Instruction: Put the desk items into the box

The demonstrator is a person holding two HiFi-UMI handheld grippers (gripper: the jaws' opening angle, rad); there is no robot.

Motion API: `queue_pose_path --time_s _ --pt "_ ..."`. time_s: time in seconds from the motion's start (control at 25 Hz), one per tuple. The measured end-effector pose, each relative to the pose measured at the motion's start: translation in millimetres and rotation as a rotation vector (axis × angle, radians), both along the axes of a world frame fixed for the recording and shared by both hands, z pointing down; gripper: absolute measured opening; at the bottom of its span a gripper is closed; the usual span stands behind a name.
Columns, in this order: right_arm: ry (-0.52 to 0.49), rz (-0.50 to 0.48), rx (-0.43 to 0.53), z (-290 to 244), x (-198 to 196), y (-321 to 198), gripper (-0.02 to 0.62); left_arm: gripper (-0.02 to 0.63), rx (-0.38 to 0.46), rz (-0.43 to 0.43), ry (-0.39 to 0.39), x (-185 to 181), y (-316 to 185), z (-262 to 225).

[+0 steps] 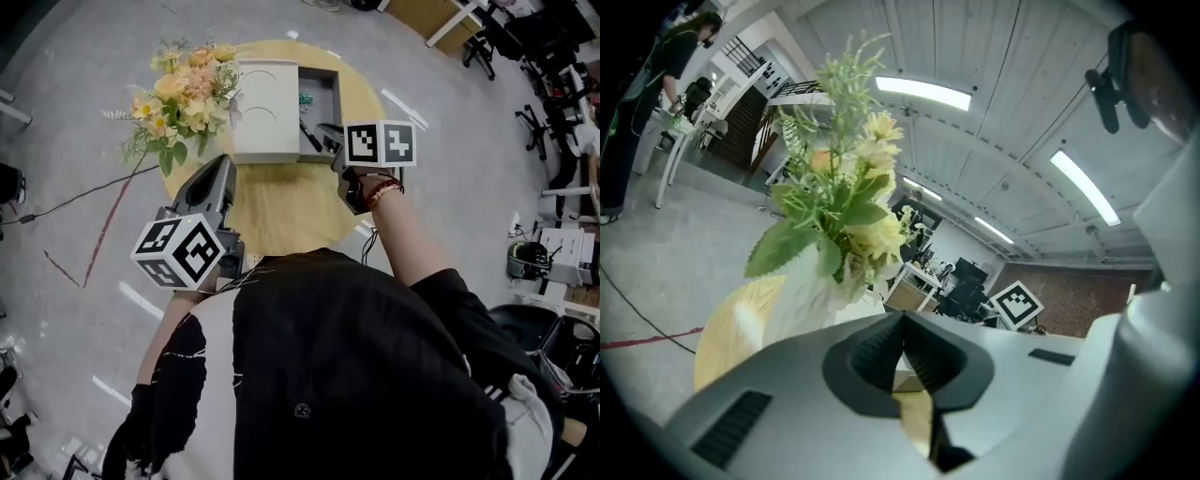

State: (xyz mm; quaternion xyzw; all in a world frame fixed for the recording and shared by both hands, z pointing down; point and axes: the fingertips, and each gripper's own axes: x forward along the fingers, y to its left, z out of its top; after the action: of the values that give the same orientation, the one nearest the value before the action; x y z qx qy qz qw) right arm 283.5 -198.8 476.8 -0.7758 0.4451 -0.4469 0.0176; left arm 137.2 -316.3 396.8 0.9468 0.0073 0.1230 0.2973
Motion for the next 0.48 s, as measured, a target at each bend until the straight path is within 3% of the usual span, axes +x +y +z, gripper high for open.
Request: queue_pose_path --time_s 0.24,0.48 --pt "0.059 0.023 0.227 -57 -2 12 0.006 0.009 0.035 0.028 -0.008 10 41 -8" --pt "0.111 0.022 0.491 -118 -2 32 0.006 0.009 0.07 0.0 0.004 25 77 -23"
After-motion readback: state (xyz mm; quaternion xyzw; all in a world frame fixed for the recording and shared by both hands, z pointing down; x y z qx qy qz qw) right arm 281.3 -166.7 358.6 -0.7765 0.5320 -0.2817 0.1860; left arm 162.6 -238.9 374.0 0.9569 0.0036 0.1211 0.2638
